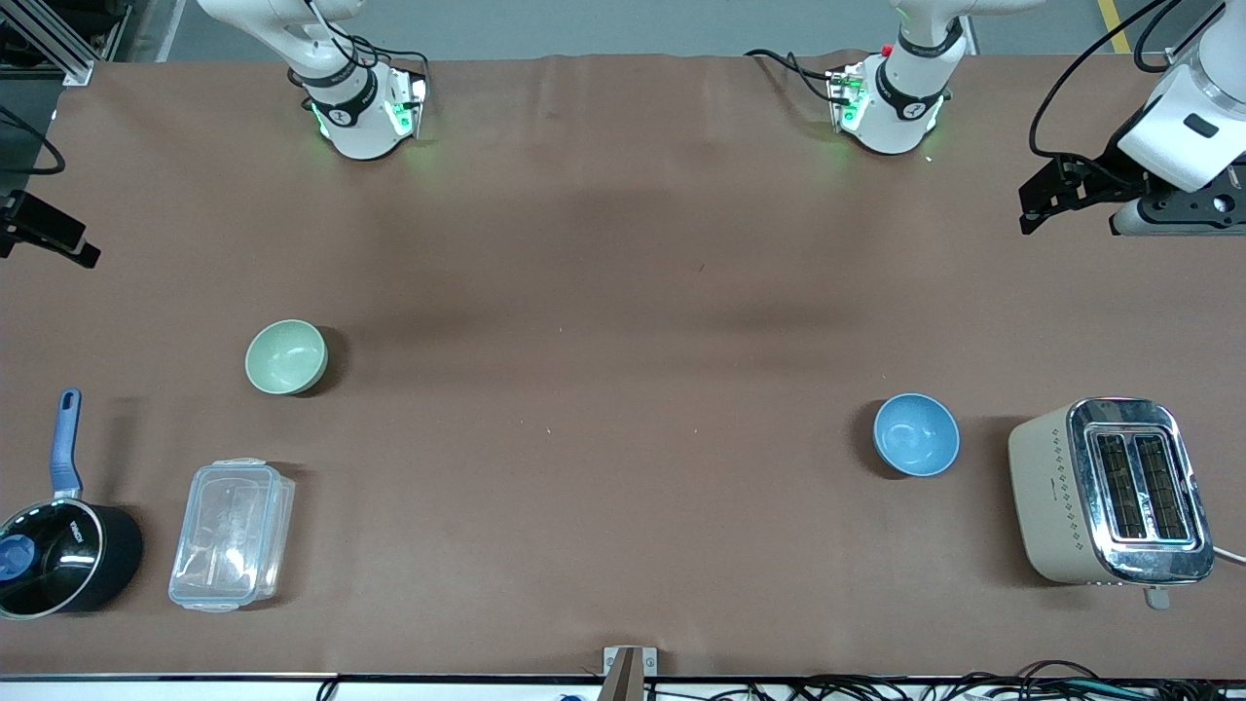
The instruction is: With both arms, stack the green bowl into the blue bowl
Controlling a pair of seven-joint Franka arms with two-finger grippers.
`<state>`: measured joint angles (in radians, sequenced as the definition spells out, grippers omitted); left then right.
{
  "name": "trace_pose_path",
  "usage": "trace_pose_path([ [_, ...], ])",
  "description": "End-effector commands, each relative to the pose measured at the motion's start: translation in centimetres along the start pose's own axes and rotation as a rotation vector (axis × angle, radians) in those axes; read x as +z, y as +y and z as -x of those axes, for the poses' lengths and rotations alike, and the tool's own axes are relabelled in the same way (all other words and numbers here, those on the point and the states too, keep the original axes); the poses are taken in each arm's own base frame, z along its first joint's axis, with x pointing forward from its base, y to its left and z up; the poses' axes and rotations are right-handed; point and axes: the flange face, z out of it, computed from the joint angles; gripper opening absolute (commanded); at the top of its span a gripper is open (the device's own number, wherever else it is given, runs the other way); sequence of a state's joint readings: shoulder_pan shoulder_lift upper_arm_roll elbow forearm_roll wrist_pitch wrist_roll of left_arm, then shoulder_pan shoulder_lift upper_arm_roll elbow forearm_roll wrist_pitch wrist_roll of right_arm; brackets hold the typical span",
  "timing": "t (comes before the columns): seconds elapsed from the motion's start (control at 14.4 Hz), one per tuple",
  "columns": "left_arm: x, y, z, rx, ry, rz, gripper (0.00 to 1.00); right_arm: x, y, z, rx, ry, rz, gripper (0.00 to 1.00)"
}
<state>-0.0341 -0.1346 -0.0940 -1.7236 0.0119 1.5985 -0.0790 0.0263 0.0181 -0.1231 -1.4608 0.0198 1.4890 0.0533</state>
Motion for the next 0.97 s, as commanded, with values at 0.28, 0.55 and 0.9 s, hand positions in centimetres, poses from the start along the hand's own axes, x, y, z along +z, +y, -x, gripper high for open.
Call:
trace_pose_path([
  [0.28,3.1,0.0,-3.3,0.021,-0.048,0.013,1.00,-0.3,-0.1,0.1,-0.004,-0.004,0.025,1.00],
  [0.55,12.3,-0.9,-6.1,-0.022,-0.012,0.013,1.00,2.4,-0.4,0.2,-0.019,-0.070,0.029,1.00],
  [0.9,24.6,-3.9,-9.2,-0.066,-0.003,0.017,1.00,14.1,0.8,-0.3,-0.109,-0.131,0.022,1.00],
])
